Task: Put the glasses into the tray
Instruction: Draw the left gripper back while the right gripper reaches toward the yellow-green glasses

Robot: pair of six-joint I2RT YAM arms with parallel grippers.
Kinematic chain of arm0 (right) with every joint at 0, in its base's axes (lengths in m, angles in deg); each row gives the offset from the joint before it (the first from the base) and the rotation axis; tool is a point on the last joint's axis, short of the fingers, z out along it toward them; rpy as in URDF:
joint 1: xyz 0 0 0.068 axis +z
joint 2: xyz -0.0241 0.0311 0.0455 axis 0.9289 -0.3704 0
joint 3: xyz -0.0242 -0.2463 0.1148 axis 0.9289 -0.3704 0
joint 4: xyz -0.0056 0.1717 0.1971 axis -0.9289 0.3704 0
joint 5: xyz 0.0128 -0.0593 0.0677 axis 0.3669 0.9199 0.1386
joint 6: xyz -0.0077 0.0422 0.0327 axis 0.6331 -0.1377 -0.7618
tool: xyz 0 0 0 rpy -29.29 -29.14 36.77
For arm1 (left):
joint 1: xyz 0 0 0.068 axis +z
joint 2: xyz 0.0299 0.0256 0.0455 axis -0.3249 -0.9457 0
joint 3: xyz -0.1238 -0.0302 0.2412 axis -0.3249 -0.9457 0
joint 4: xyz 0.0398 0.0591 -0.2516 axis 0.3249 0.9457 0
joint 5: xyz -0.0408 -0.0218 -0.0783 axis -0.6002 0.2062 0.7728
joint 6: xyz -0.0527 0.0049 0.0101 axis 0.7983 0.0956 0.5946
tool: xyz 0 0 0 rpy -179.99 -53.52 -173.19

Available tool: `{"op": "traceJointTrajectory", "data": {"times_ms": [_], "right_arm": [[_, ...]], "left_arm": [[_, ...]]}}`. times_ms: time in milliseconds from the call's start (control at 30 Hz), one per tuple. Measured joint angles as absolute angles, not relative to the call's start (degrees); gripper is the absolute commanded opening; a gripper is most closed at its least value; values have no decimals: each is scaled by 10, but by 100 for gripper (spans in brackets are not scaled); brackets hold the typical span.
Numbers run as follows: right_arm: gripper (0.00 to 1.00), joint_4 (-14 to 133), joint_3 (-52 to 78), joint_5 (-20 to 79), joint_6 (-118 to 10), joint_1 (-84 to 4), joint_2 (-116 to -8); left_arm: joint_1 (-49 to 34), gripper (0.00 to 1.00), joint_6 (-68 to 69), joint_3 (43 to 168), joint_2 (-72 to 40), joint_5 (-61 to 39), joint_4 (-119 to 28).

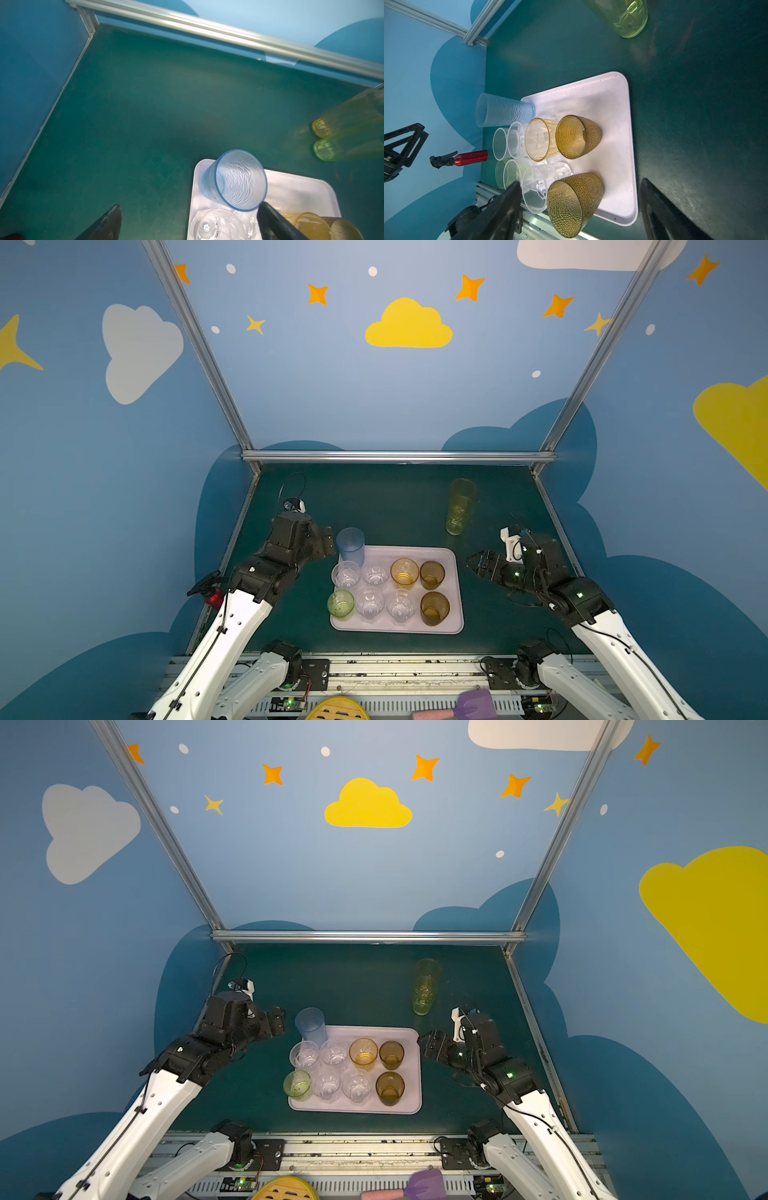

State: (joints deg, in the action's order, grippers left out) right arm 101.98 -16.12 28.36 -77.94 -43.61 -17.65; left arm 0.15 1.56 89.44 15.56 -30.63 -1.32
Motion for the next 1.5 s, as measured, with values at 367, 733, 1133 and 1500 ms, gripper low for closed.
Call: {"op": "traceJointTrajectory", "data": {"times_ms": [367, 733, 1133, 1500], "right_arm": [[87, 1030, -90, 297, -762, -449, -250], [86, 1033, -42, 309, -734, -514, -305], [73, 995, -32, 271, -734, -582, -390], [54, 942, -7, 240, -734, -599, -490]], "left_arm": [[2, 100, 22, 890, 167, -273, -20], [2, 100, 28, 884, 168, -271, -23], [3, 100, 29, 880, 178, -272, -27], [6, 100, 30, 877, 176, -273, -27]]}}
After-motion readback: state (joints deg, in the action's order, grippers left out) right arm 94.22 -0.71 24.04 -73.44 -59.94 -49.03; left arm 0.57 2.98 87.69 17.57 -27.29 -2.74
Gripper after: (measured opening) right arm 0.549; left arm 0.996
